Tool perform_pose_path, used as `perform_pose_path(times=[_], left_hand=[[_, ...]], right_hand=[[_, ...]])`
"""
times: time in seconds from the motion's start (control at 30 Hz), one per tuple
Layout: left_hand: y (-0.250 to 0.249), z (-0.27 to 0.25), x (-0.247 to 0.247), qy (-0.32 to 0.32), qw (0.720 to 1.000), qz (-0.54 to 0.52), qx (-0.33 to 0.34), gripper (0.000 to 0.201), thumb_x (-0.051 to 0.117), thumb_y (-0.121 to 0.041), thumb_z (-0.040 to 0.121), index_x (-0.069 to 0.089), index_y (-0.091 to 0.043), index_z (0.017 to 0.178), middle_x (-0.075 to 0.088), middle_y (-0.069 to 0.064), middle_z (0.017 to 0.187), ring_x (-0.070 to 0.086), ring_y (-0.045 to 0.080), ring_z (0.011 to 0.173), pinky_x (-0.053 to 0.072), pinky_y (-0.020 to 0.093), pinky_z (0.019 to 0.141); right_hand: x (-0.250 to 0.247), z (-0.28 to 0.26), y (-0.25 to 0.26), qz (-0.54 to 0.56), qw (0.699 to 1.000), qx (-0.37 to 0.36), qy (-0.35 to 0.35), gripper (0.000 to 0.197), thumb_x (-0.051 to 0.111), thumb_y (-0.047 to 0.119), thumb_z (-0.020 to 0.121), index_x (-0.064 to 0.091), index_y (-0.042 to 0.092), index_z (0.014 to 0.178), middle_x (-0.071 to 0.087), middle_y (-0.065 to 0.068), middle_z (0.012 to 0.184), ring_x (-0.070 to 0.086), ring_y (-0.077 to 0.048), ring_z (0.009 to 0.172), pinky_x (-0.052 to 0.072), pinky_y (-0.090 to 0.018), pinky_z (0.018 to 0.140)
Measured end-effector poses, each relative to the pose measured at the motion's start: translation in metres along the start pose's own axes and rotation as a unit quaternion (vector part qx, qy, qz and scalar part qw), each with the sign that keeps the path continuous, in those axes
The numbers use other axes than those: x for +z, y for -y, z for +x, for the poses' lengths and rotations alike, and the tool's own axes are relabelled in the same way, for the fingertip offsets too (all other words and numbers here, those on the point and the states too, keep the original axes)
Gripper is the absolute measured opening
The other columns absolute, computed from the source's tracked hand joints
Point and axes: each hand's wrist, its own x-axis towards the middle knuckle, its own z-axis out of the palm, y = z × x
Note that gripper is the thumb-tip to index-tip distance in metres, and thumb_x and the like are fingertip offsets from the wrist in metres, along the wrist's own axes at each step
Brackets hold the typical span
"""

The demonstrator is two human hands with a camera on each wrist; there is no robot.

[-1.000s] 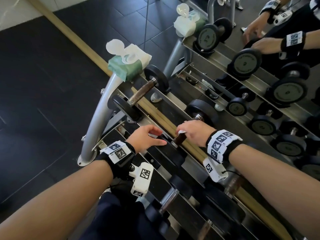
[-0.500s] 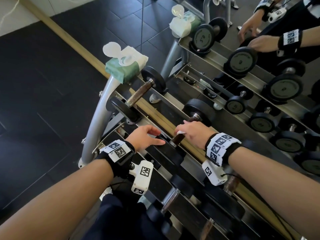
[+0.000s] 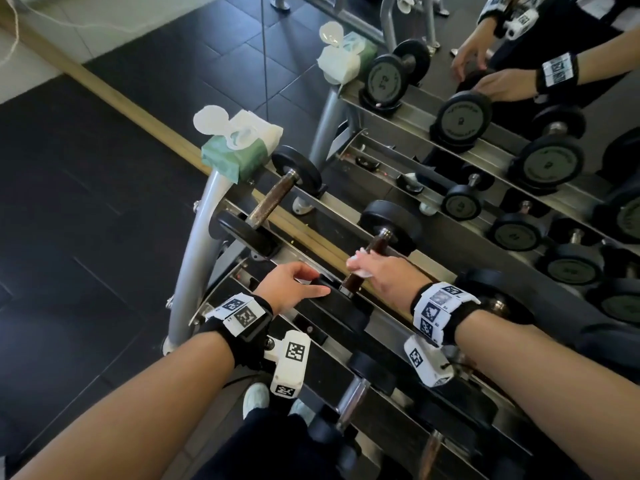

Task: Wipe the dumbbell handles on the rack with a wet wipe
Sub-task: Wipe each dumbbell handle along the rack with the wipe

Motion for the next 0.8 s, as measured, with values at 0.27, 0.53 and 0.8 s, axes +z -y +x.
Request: perform_pose_path(times=[0.27,0.53,0.8], left_hand=[[-0.002,-0.003,-0.003,0.017,1.000,0.019,0.007,0.046,0.077,-0.036,0.082,0.061,-0.022,0.124,0.061,-0.001,0.119,0.060,0.019,0.110,0.050,0.044,0.101],[-0.005,-0.005,-0.005,0.016,0.998,0.062,0.030,0.045,0.074,-0.039,0.085,0.060,-0.022,0.125,0.061,-0.005,0.119,0.057,0.013,0.107,0.044,0.027,0.090],[-0.020,-0.017,0.001,-0.001,0.988,0.144,0.052,0.040,0.068,-0.039,0.090,0.061,-0.022,0.125,0.063,-0.002,0.120,0.060,0.017,0.109,0.050,0.034,0.096]], right_hand=[[0.001,0.001,-0.007,0.138,0.967,0.057,-0.205,0.009,0.051,0.019,0.100,0.052,0.026,0.105,0.059,0.010,0.075,0.054,0.007,0.063,0.035,-0.004,0.053],[0.034,-0.016,0.012,0.121,0.984,0.092,-0.095,0.018,0.047,0.025,0.102,0.052,0.034,0.117,0.071,-0.004,0.093,0.069,-0.022,0.084,0.054,-0.033,0.081],[0.002,-0.056,0.003,0.298,0.924,0.121,-0.205,0.009,0.059,0.012,0.095,0.062,0.020,0.097,0.067,-0.004,0.095,0.061,-0.018,0.088,0.045,-0.029,0.079]])
